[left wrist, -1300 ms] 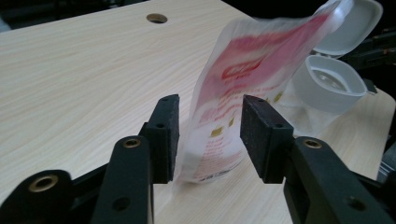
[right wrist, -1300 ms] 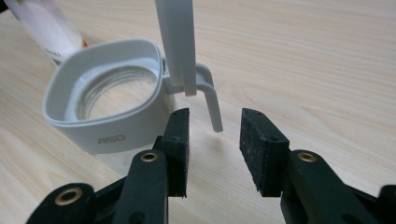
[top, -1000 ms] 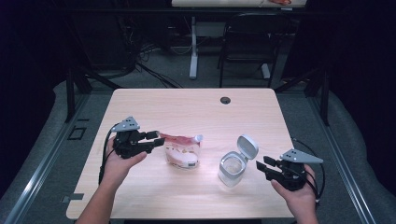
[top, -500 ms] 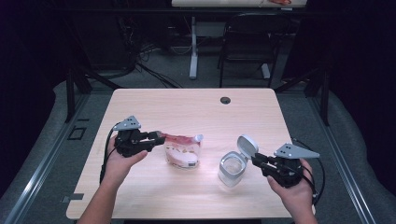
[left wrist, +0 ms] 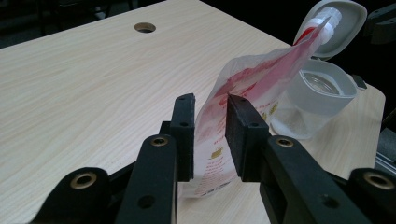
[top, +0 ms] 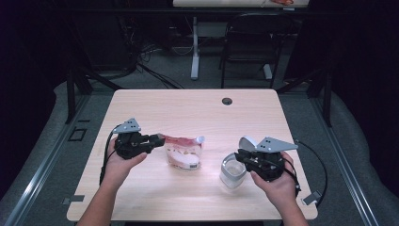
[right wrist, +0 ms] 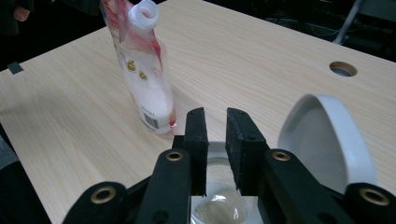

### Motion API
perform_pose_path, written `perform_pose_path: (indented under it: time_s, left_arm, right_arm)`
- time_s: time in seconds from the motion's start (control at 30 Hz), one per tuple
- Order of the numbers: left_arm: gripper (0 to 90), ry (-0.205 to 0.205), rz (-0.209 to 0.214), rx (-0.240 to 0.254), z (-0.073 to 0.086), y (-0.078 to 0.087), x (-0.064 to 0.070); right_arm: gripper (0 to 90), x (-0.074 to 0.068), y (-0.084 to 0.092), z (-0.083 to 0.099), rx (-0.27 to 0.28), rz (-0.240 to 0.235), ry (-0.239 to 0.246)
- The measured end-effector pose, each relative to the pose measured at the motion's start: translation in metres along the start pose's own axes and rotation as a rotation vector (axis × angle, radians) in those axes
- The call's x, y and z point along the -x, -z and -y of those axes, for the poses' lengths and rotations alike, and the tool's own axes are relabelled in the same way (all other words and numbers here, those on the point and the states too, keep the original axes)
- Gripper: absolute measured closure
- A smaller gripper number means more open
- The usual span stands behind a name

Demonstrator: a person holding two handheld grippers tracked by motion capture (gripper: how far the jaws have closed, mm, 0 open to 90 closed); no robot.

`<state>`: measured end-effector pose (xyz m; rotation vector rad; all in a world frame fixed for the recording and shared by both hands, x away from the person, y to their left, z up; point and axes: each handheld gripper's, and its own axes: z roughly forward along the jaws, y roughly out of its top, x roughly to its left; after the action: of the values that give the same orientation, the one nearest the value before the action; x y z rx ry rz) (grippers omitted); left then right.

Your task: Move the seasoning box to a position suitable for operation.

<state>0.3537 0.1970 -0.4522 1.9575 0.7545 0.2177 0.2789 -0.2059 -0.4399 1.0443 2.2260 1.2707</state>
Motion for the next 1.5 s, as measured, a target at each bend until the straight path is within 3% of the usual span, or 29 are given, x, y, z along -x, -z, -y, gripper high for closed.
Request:
perform_pose_path:
  time_s: [0.4,1.0,1.5]
  left_arm:
    - [76.5,-0.005,0.003,-0.010,0.001,0.000,-0.002]
    - [73.9,0.004,0.003,-0.027,0.005,-0.005,-0.005]
    - [75.0,0.007,0.019,-0.027,0.007,-0.007,-0.006]
  right_arm:
    - [79.4,-0.008,-0.031,-0.010,-0.024,-0.043,0.021]
    - [76.5,-0.014,-0.059,-0.018,-0.046,-0.075,0.032]
    - [73.1,-0.021,-0.082,-0.025,-0.040,-0.142,0.036]
